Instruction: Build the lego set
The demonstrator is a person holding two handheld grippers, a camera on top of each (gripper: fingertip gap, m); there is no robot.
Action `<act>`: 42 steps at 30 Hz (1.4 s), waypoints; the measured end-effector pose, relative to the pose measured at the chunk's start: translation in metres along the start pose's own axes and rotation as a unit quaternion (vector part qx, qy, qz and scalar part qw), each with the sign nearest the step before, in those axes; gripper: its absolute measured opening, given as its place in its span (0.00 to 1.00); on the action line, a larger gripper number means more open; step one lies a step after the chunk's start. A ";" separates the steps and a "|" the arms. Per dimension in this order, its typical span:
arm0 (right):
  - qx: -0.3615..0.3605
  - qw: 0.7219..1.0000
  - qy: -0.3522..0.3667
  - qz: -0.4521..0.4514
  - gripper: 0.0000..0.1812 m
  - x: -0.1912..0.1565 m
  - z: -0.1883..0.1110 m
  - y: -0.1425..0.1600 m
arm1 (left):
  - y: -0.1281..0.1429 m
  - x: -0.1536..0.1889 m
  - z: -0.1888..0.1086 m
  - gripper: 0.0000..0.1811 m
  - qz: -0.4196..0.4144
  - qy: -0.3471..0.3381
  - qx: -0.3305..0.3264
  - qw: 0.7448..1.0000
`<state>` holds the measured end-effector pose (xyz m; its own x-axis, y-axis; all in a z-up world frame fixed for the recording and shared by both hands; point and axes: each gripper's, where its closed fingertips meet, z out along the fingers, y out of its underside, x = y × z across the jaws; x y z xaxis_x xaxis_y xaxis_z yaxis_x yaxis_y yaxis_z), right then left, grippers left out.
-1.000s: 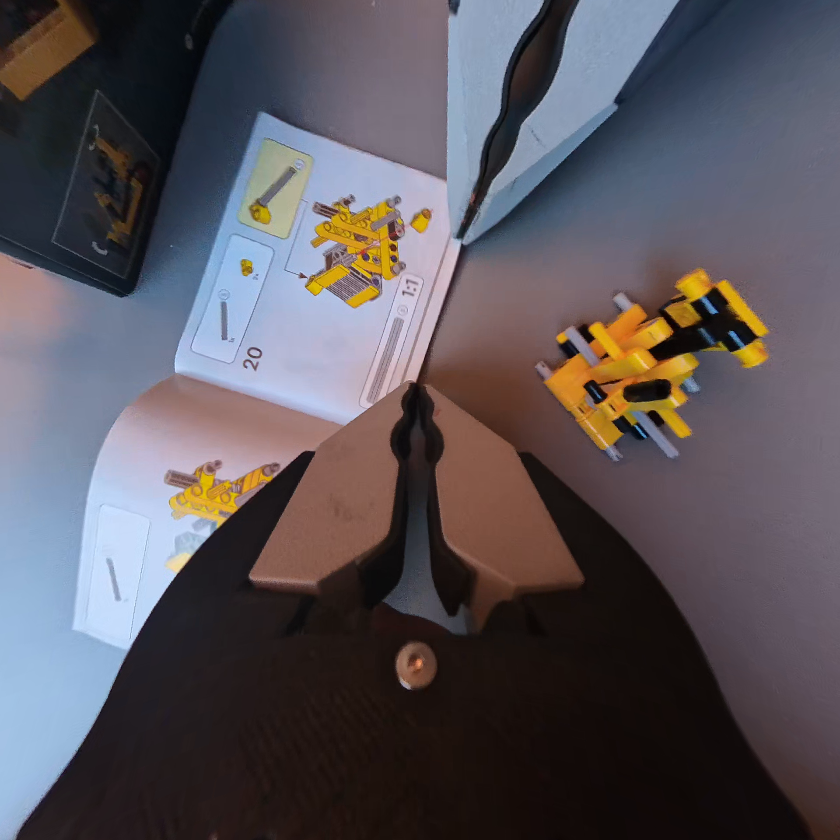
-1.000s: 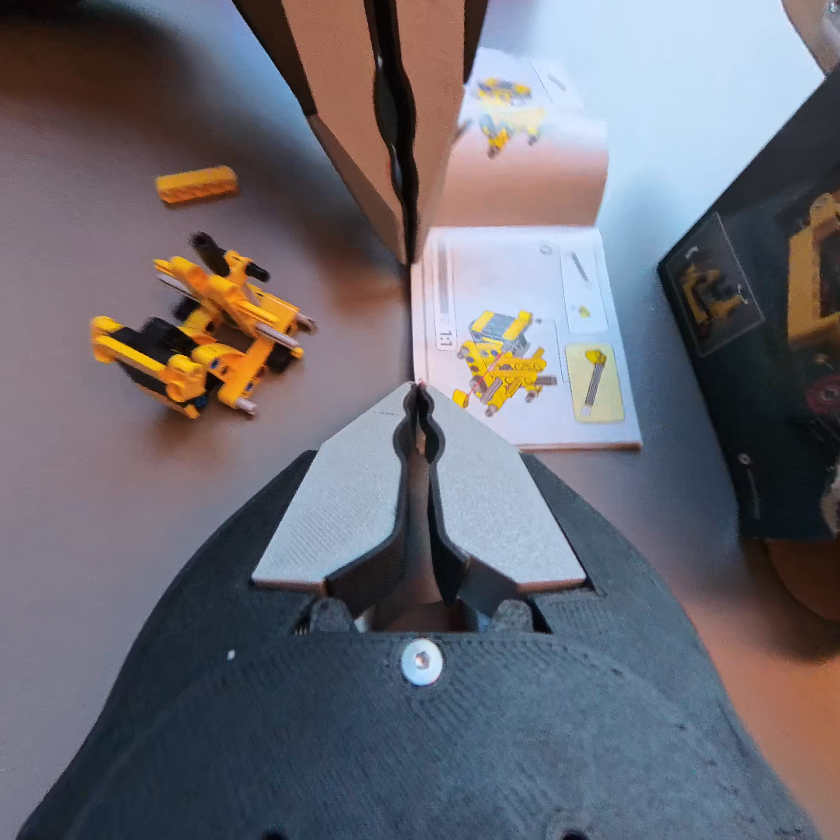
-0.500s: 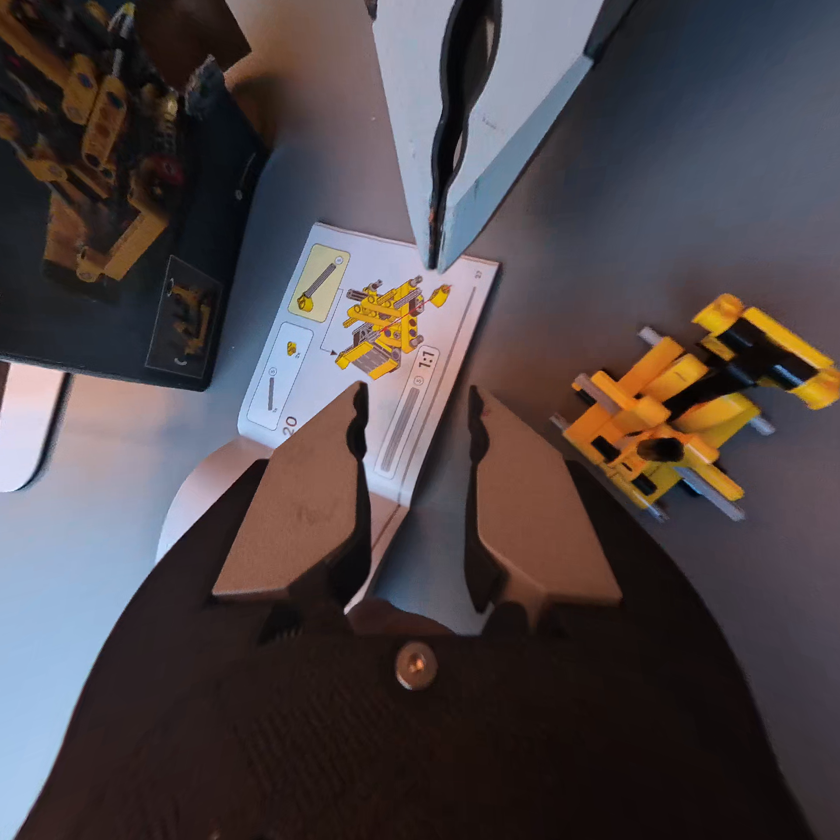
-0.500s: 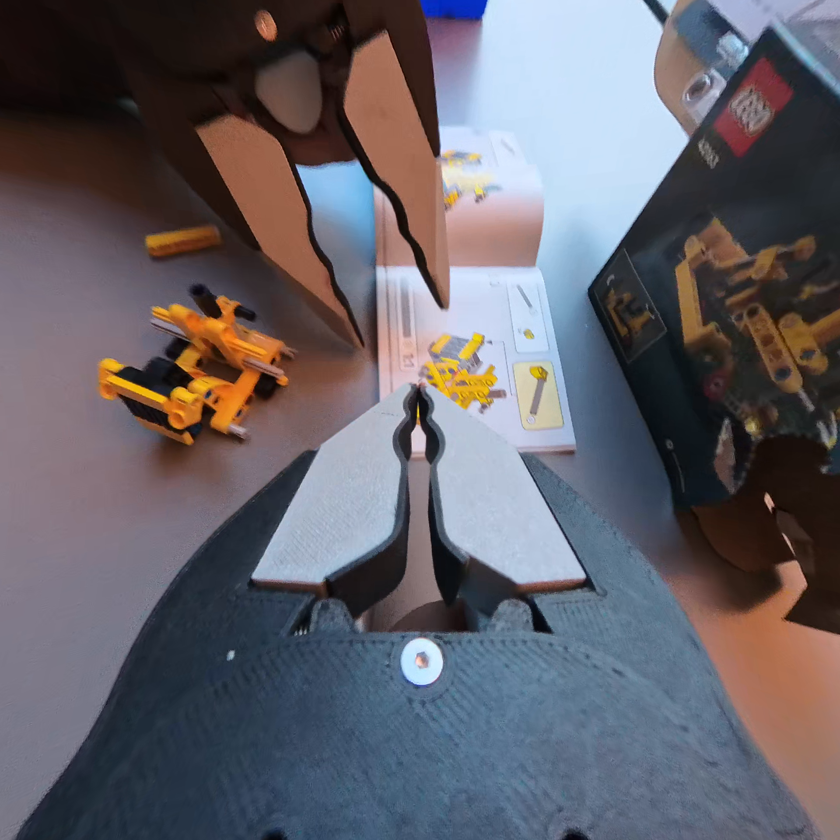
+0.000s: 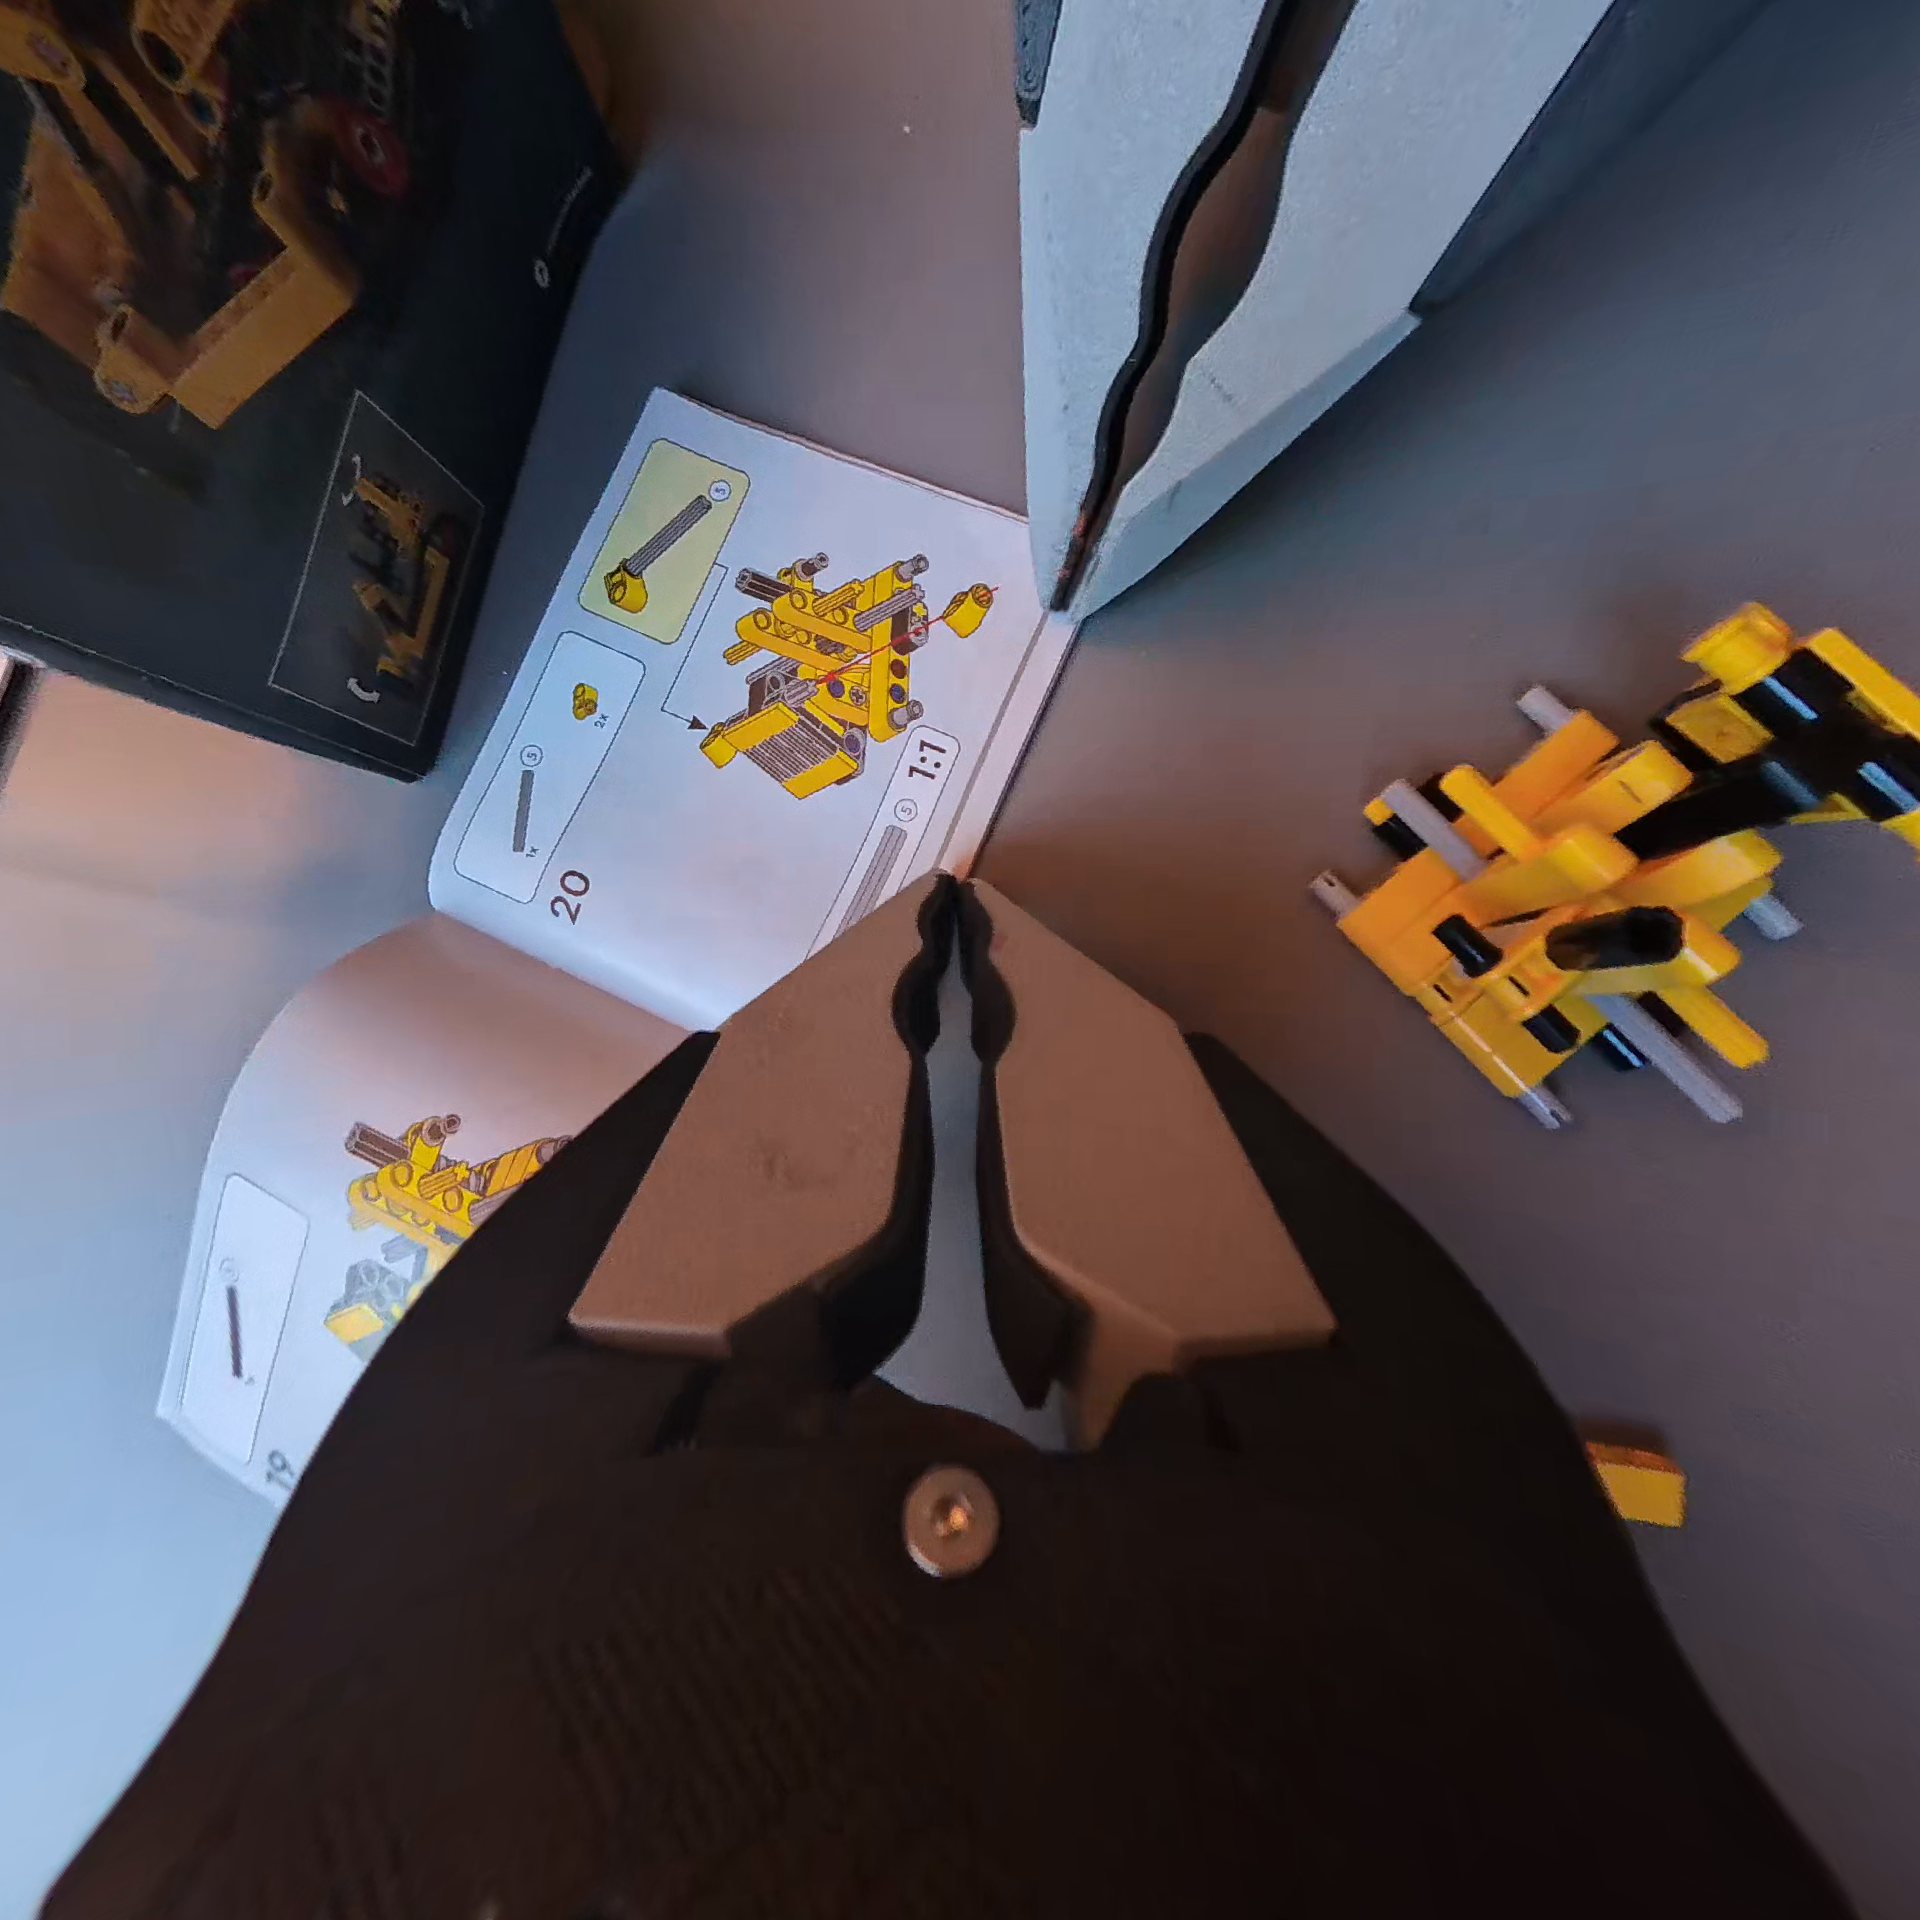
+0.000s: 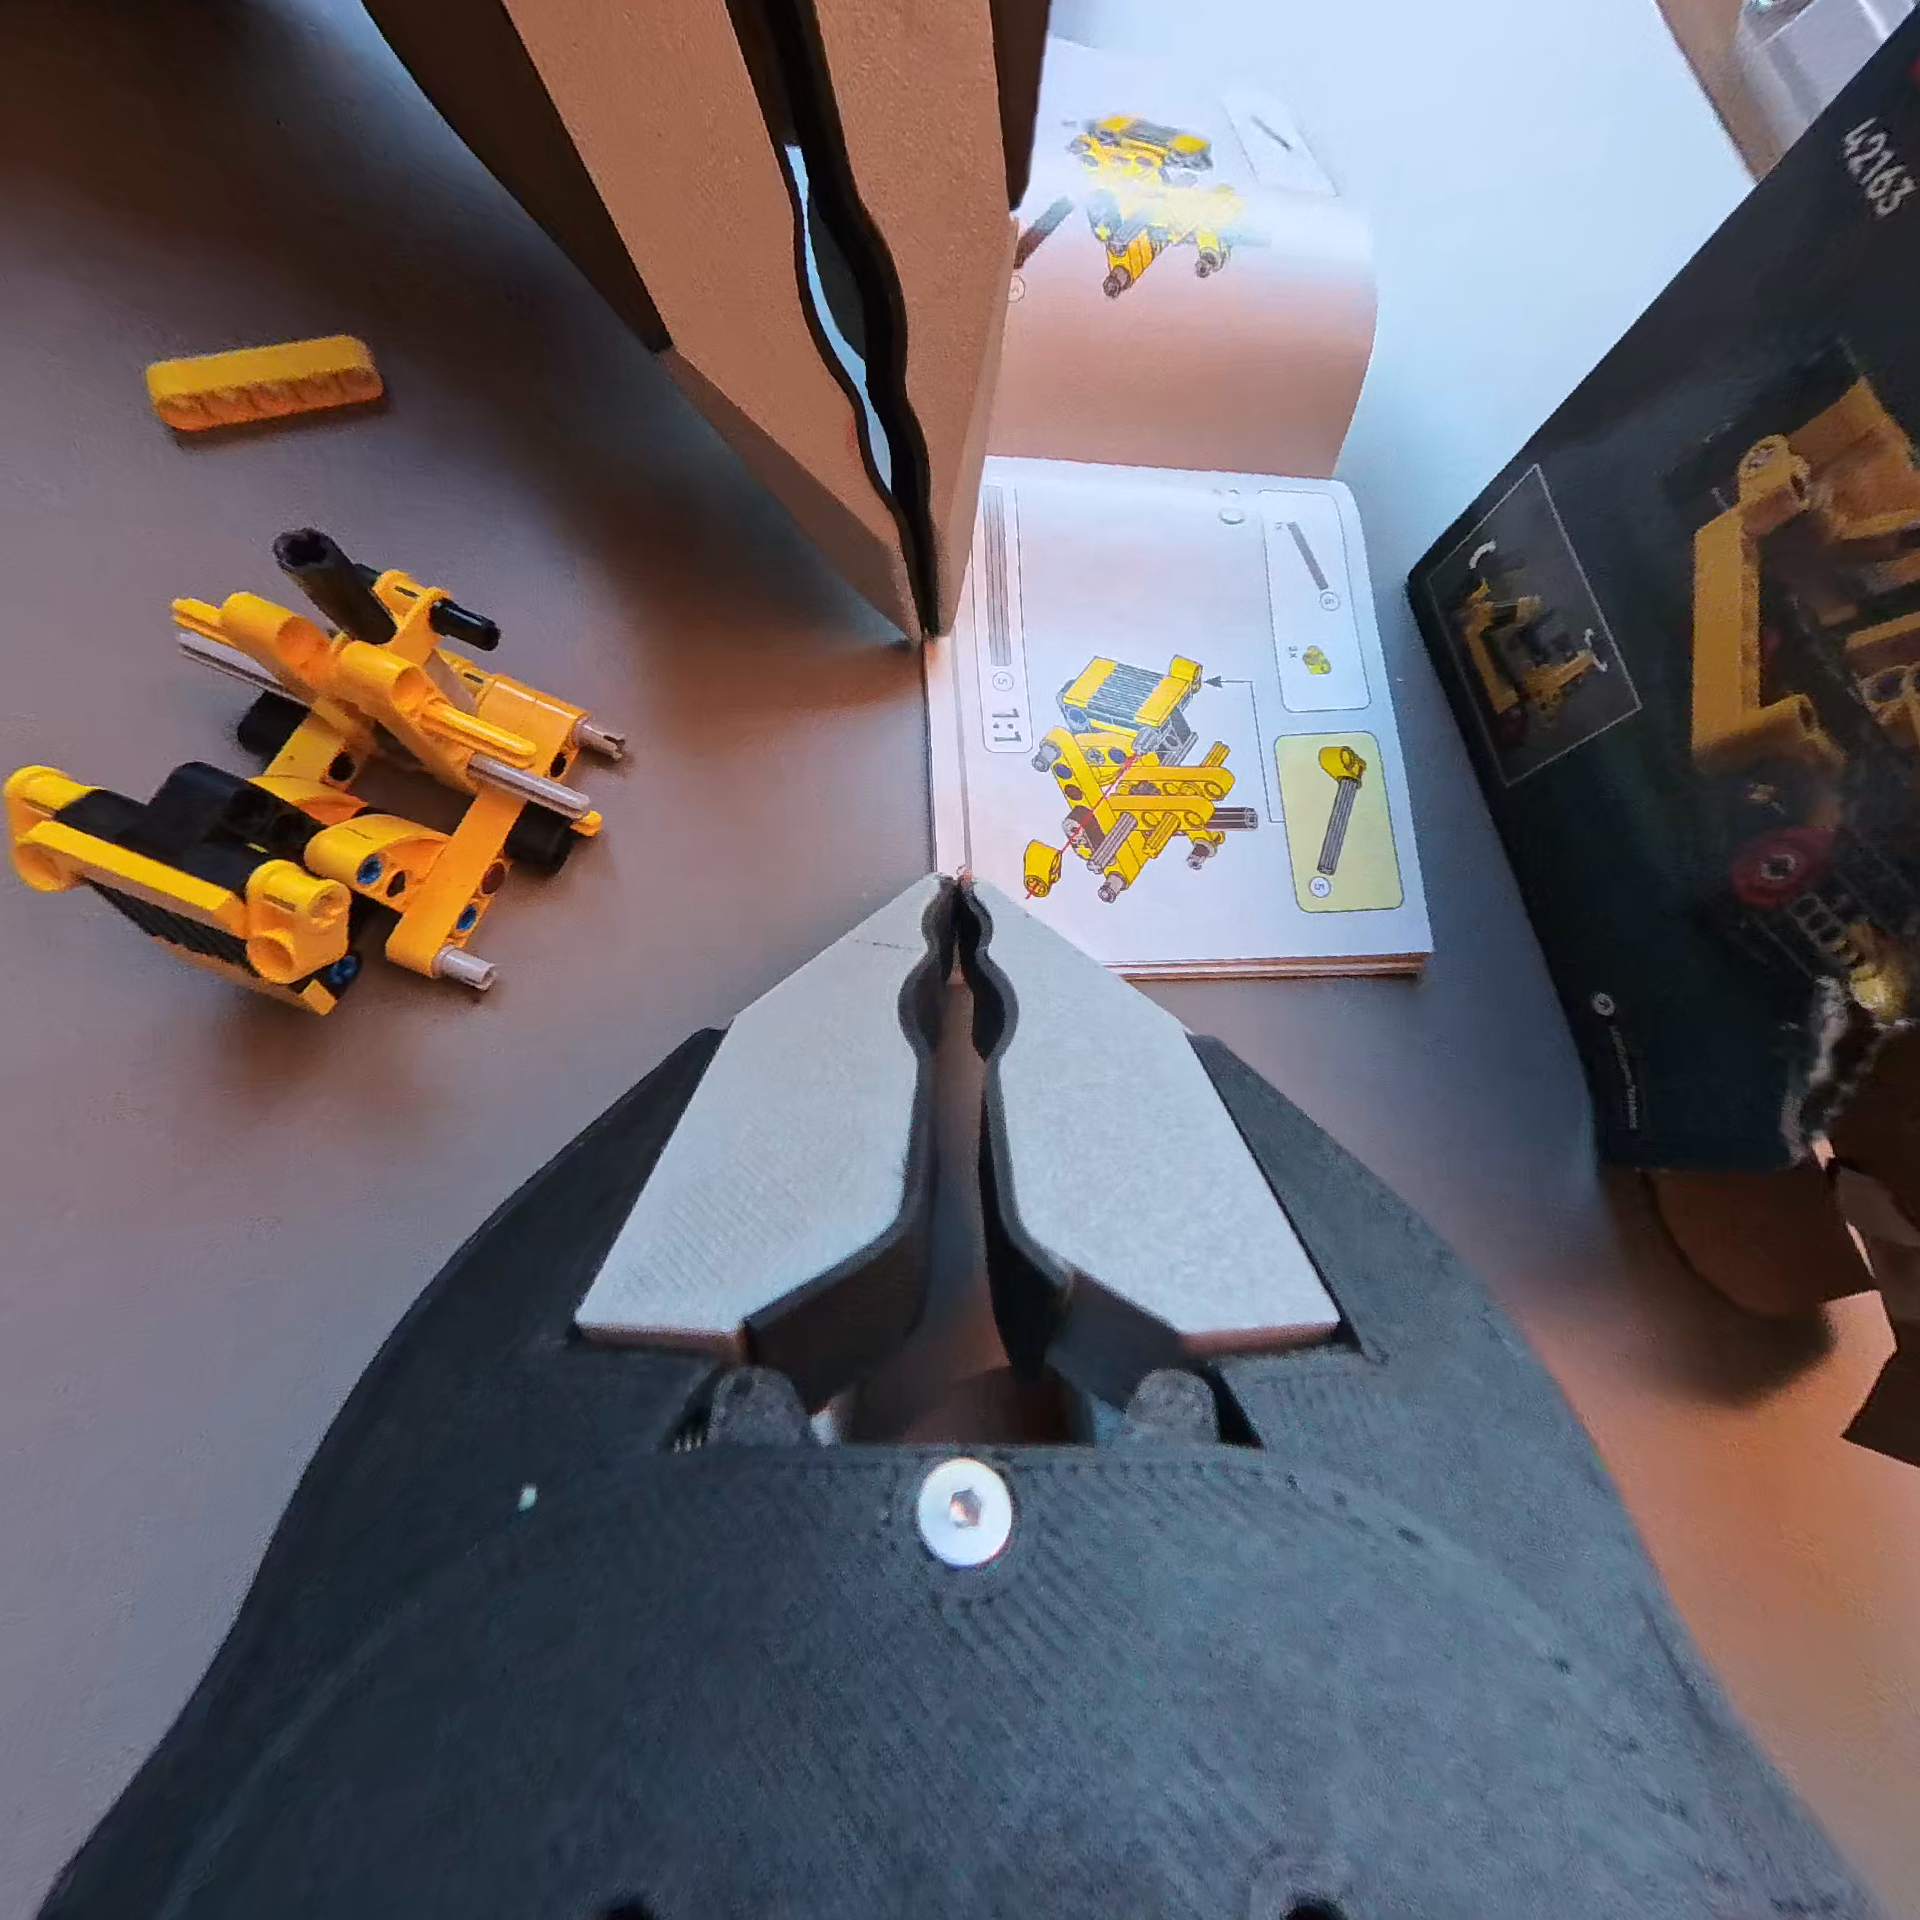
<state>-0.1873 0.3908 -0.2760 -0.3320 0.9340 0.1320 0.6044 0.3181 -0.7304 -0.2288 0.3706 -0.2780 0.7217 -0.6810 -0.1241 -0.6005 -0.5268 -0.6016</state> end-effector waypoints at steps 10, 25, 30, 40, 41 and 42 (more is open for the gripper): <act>0.000 1.000 0.018 -0.002 0.11 0.005 0.005 -0.002 | -0.007 -0.008 -0.012 0.00 -0.018 -0.009 0.026 0.999; 0.055 0.996 -0.034 0.060 0.00 0.001 -0.005 -0.019 | -0.007 -0.006 -0.001 0.12 0.013 -0.029 0.014 0.999; 0.082 0.994 -0.035 0.069 0.00 0.001 -0.015 -0.030 | -0.020 -0.001 -0.006 0.03 0.015 -0.021 0.045 0.999; 0.127 0.989 -0.008 0.071 0.00 0.007 -0.033 -0.044 | -0.023 -0.002 -0.009 0.00 -0.041 -0.024 0.072 0.996; 0.139 0.987 -0.004 0.074 0.00 0.009 -0.038 -0.046 | -0.023 -0.001 -0.011 0.00 -0.053 -0.020 0.078 0.995; 0.155 0.985 -0.008 0.076 0.00 0.009 -0.045 -0.049 | -0.022 0.000 -0.012 0.00 -0.064 -0.013 0.087 0.994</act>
<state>-0.1868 0.3910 -0.2088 -0.2667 0.9638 -0.0033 0.3987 0.1072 -0.9108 -0.2196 0.3763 -0.2549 0.7988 -0.5989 -0.0565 -0.4359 -0.5115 -0.7406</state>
